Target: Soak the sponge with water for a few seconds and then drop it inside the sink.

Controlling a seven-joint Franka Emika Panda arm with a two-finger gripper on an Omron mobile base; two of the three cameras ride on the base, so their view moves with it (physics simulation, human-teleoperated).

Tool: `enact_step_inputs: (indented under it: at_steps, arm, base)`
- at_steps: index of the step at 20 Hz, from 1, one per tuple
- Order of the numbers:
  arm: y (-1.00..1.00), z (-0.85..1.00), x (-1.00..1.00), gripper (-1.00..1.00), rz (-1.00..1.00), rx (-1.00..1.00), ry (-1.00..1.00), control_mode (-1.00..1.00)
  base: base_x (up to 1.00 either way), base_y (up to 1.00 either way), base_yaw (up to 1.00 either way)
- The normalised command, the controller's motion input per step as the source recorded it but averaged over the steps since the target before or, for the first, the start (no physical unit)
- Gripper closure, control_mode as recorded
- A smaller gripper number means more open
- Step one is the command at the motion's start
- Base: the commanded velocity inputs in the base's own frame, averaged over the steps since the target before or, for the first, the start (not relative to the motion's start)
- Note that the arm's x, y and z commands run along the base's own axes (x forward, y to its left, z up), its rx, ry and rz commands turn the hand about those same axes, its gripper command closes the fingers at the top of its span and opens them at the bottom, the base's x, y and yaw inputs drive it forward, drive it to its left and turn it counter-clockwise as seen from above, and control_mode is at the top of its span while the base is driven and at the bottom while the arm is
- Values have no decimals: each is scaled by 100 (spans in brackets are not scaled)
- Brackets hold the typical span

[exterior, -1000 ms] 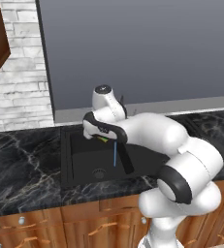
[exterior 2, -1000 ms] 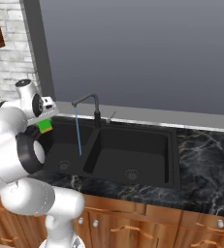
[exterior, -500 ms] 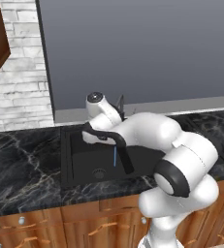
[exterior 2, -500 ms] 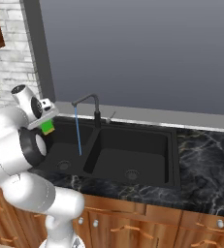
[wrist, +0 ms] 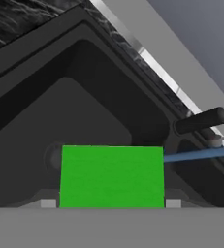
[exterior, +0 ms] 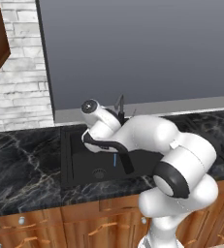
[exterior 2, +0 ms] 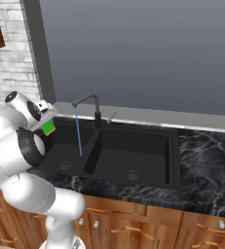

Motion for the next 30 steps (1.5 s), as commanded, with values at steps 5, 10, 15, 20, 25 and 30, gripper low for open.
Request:
enact_step_inputs:
  at_steps: [5,10,15,20,25,30]
  arm:
    - [-13,0,0,100,0,-5,-11,-100]
    - [-15,0,0,100,0,-4,-6,-100]
    - [-13,0,0,100,0,-2,-3,-100]
    - [-18,-1,0,100,0,-3,-3,-100]
    - [-10,-5,0,100,0,-1,-2,-100]
    - [0,-3,0,100,0,0,0,-100]
  base:
    - [0,0,0]
    - [0,0,0]
    - [0,0,0]
    - [0,0,0]
    - [0,0,0]
    - [0,0,0]
